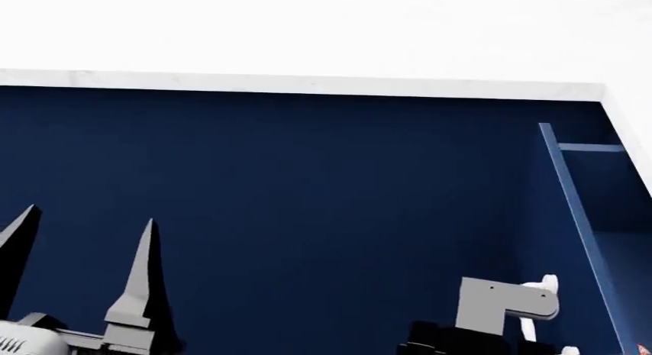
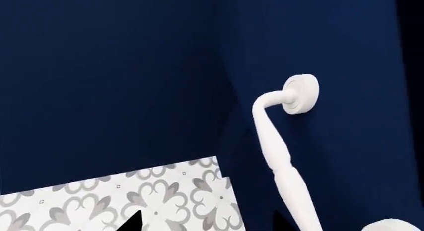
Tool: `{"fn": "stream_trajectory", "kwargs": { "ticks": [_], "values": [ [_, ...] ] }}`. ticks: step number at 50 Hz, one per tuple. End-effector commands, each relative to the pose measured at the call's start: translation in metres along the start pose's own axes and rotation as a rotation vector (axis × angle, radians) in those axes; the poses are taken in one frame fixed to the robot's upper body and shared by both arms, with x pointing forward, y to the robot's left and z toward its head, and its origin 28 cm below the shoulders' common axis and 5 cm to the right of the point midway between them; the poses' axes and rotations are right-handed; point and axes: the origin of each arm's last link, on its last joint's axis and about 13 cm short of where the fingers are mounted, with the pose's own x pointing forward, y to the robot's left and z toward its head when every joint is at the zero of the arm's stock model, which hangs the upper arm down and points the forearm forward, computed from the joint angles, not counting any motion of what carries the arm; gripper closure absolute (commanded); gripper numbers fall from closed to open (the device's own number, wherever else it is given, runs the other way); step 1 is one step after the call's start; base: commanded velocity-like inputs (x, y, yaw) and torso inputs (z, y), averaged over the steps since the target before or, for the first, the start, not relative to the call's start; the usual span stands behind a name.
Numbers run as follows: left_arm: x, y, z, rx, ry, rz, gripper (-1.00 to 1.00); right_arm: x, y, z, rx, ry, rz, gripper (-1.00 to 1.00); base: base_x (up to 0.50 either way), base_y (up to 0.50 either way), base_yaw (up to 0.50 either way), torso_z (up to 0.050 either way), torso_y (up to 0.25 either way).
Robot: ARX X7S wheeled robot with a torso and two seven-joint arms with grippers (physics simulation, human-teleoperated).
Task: Close the left drawer.
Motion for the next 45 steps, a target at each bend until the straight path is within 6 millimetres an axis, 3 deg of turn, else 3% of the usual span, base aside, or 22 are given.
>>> {"fn": "stream_trajectory", "kwargs": {
  "ticks": [1,10,20,33,45],
  "values": [
    [0.009,-0.015,0.0,0.002,0.001,-0.003,-1.0,0.006,-0.03,0.002,0.014,-0.006,-0.11,-1.0,0.0,0.0,0.0,0.0,0.0],
    [0.014,-0.026,-0.002,0.003,-0.001,-0.003,-1.0,0.007,-0.046,-0.002,0.045,0.005,-0.147,-1.0,0.0,0.0,0.0,0.0,0.001],
    [0.021,-0.046,-0.005,0.004,0.0,-0.008,-1.0,0.007,-0.077,-0.014,0.108,0.033,-0.214,-1.0,0.0,0.0,0.0,0.0,0.0],
    [0.024,-0.085,-0.017,0.004,0.001,-0.01,-1.0,0.01,-0.117,-0.057,0.179,0.105,-0.303,-1.0,0.0,0.0,0.0,0.0,0.0],
    [0.016,-0.116,-0.034,0.001,0.0,-0.008,-1.0,0.004,-0.15,-0.08,0.26,0.138,-0.366,-1.0,0.0,0.0,0.0,0.0,0.0]
  ]
}}
